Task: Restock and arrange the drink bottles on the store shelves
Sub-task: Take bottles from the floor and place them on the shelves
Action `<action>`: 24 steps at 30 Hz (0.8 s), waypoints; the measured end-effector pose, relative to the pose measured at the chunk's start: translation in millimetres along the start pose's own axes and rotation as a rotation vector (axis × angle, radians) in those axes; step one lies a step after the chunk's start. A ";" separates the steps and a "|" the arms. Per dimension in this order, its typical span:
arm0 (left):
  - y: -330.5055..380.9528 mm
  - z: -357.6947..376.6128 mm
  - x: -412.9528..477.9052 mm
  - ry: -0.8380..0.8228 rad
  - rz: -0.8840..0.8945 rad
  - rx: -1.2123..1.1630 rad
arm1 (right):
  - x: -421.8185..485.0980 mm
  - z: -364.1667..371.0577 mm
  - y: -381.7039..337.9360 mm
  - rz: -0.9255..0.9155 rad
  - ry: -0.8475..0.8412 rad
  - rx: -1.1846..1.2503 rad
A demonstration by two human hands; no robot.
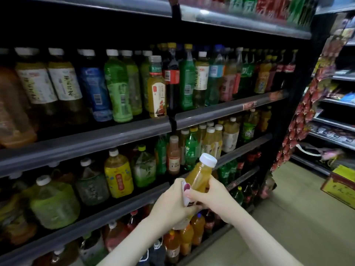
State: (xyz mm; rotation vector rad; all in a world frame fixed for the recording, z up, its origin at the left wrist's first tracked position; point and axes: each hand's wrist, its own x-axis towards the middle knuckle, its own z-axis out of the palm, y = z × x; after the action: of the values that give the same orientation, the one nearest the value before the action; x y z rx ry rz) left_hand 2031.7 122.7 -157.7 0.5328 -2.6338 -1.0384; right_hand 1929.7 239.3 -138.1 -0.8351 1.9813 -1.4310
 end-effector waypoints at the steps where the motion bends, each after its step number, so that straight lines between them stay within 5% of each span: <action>1: 10.4 13.8 10.5 -0.023 -0.002 -0.049 | 4.2 -19.4 9.6 0.017 0.013 0.030; 4: 34.8 50.0 36.4 -0.054 0.031 -0.163 | 18.6 -71.7 34.0 0.049 0.066 0.079; 9: 26.7 86.4 68.1 -0.002 -0.051 -0.011 | 59.4 -130.9 56.0 0.101 0.125 0.182; 24: -22.0 82.0 249.8 0.545 -0.289 0.097 | 198.0 -181.6 88.4 0.029 0.176 0.086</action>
State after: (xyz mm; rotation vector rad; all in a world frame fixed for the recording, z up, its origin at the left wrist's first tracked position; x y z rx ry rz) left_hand 1782.4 50.7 -205.1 1.0728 -2.1654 -0.7038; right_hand 1651.5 223.1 -186.7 -0.6601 2.0339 -1.6092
